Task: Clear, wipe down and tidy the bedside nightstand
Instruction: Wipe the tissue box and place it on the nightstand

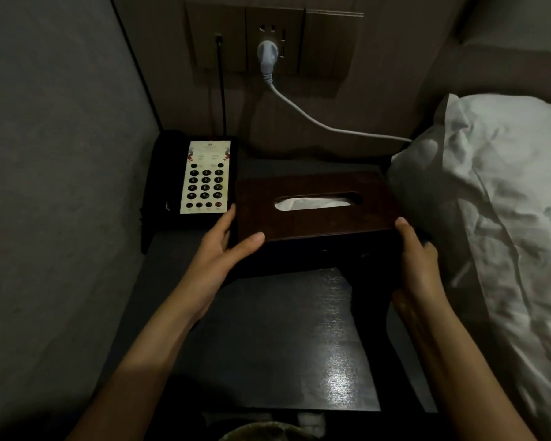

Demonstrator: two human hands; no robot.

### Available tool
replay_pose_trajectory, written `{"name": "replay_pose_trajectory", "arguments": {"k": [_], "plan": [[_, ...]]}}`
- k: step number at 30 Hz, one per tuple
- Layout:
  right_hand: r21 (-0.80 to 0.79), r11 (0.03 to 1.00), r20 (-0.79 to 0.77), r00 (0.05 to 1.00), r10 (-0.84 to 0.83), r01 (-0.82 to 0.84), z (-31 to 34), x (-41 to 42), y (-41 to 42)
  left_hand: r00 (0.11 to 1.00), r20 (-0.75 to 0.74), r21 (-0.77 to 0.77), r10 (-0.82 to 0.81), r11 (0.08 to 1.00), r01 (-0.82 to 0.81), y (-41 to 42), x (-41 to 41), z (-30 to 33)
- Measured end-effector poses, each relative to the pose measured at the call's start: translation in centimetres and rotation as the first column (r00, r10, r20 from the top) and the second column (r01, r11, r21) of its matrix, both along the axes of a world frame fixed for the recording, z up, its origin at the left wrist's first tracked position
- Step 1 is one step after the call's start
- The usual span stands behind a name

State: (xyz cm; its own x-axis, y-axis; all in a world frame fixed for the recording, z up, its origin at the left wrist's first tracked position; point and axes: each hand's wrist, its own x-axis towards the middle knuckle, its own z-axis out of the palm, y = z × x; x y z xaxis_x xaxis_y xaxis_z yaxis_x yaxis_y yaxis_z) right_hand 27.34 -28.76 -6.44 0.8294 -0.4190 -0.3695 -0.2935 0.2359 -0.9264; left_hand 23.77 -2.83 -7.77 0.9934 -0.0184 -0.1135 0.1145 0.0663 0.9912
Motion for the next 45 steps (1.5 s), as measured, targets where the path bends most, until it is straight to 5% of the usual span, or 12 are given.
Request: {"name": "replay_pose_trajectory", "arguments": {"k": [4,11,13,15,18,24,32,38,45], "plan": [[-0.149,0.986,0.016,0.997,0.080,-0.077,-0.2,0.0,0.1,0.999,0.044,0.095,0.029,0.995,-0.033,-0.4,0.1,0.2],[-0.513,0.800,-0.140,0.950,0.279,-0.311,0.0,-0.1,-0.8,0.996,0.089,0.234,0.015,0.971,-0.036,0.1,0.0,-0.2],[-0.651,0.702,-0.139,0.955,0.262,-0.288,0.4,-0.3,-1.1,0.973,0.172,0.461,0.150,0.861,-0.215,-0.1,-0.3,-0.5],[-0.701,0.665,-0.104,0.960,0.260,-0.256,0.8,-0.8,-1.0,0.912,0.308,0.633,0.270,0.658,-0.408,-0.4,-0.8,-0.6],[-0.748,0.628,-0.041,0.959,0.281,-0.216,1.0,-1.4,-0.3,0.889,0.420,0.684,0.179,0.581,-0.441,-0.9,-1.2,-0.3],[-0.688,0.683,-0.001,0.942,0.335,-0.244,0.4,-0.9,0.9,0.932,0.353,0.701,0.080,0.638,-0.320,-1.3,-0.8,-0.4],[-0.470,0.802,-0.007,0.910,0.415,-0.370,-1.2,1.3,2.4,0.992,0.114,0.831,-0.060,0.553,-0.062,-1.4,0.4,-1.7],[-0.420,0.828,-0.003,0.912,0.409,-0.373,-1.9,2.7,3.3,0.949,0.287,0.924,-0.130,0.299,-0.238,-1.7,1.4,-2.0],[-0.355,0.840,-0.007,0.900,0.436,-0.410,-1.7,3.7,3.7,0.957,0.228,0.967,-0.177,0.153,-0.202,-1.1,2.5,-2.5]]}}
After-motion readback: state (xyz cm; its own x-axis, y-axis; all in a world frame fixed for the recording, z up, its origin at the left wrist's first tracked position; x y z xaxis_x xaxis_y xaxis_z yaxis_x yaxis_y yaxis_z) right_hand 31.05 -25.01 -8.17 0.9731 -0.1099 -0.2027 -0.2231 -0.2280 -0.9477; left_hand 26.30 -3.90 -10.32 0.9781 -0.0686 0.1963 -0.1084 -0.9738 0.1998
